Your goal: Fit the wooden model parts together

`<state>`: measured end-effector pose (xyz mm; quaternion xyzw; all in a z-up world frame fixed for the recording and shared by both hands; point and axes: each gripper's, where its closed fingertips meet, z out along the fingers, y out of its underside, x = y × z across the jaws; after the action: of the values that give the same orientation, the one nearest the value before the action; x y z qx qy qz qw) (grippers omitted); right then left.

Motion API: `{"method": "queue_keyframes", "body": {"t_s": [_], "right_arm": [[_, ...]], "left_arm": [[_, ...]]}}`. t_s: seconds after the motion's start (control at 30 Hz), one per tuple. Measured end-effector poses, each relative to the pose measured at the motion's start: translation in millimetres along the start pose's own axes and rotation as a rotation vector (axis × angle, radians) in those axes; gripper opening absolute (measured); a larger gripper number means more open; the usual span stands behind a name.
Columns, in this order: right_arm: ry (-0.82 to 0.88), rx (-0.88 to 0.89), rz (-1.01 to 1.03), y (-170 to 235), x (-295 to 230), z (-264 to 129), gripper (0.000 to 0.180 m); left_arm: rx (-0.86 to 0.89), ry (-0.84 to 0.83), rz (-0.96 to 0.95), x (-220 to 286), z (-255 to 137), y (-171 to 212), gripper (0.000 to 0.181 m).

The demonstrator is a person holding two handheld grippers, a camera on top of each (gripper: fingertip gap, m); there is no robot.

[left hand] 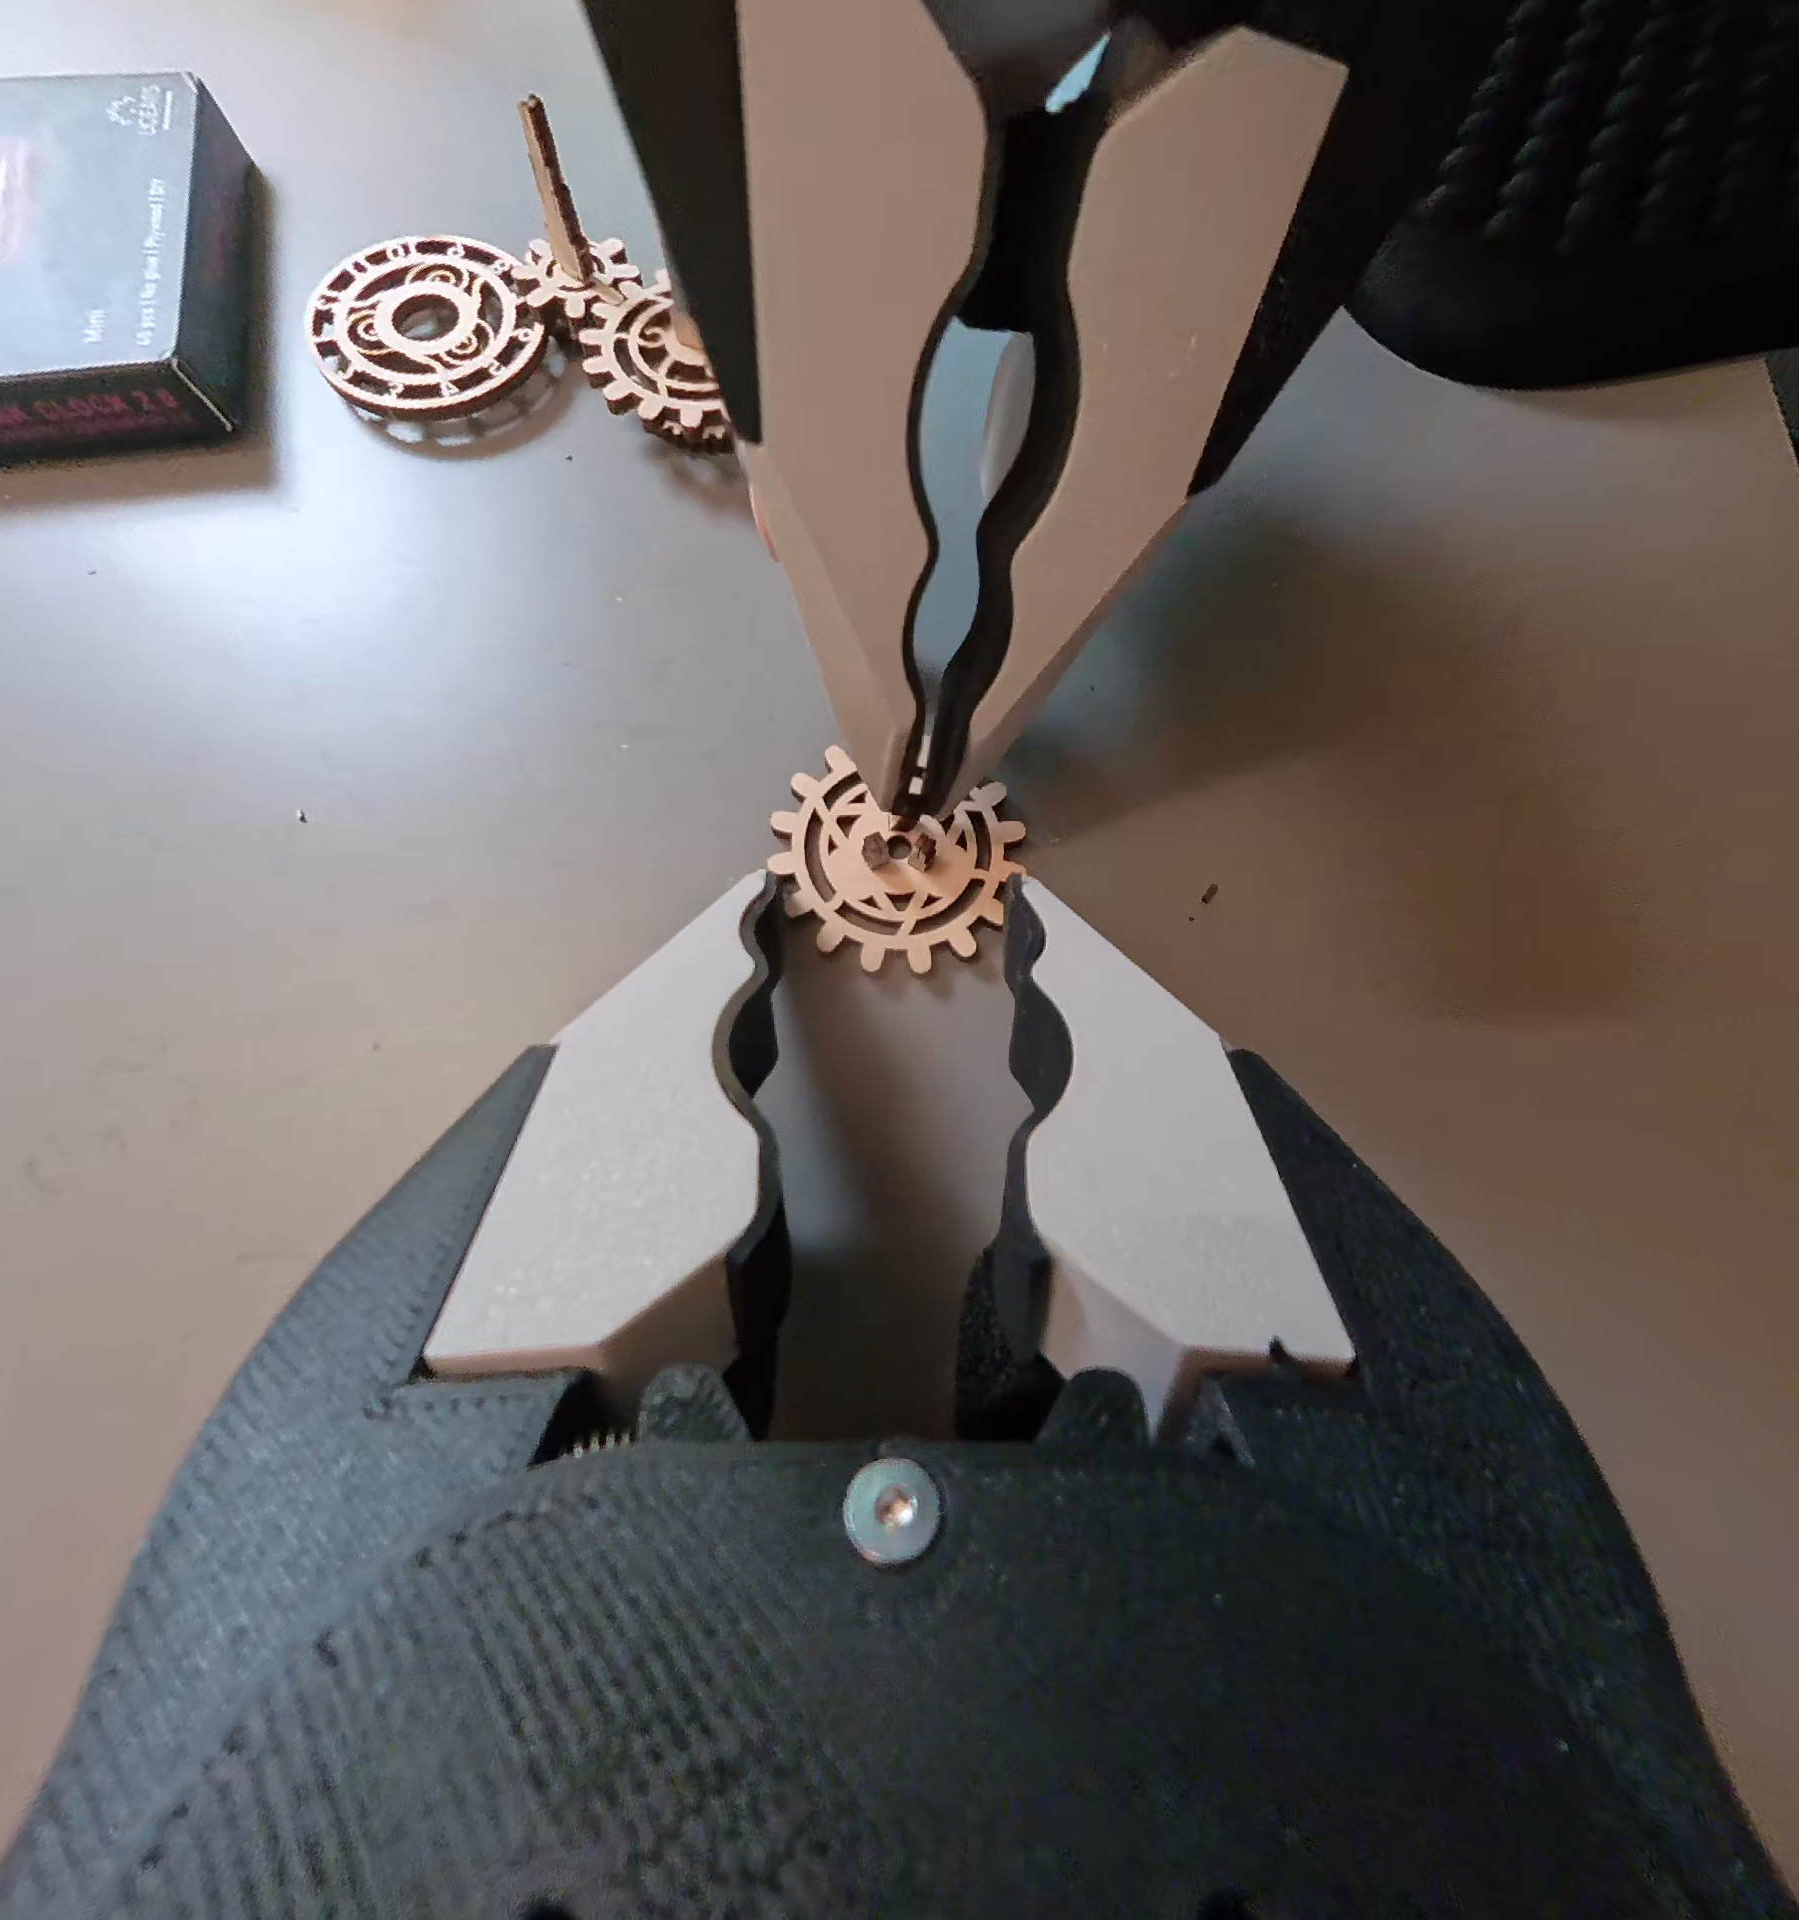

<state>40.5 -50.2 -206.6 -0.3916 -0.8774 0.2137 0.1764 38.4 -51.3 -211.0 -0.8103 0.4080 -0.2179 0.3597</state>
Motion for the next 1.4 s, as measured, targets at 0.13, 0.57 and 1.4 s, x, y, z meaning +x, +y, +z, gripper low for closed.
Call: {"method": "queue_keyframes", "body": {"t_s": [0.13, 0.57, 1.4], "right_arm": [[-0.091, -0.048, 0.046, 1, 0, 0, 0.001], [-0.13, -0.178, -0.039, 7, -1, 2, 0.0], [-0.115, -0.157, 0.041, -1, 1, 1, 0.002]], "left_arm": [[-0.001, -0.003, -0.006, 0, 0, 0, 0.041], [0.004, -0.005, -0.015, 0, 0, 0, 0.04], [0.006, -0.004, -0.026, -1, 0, 0, 0.04]]}}
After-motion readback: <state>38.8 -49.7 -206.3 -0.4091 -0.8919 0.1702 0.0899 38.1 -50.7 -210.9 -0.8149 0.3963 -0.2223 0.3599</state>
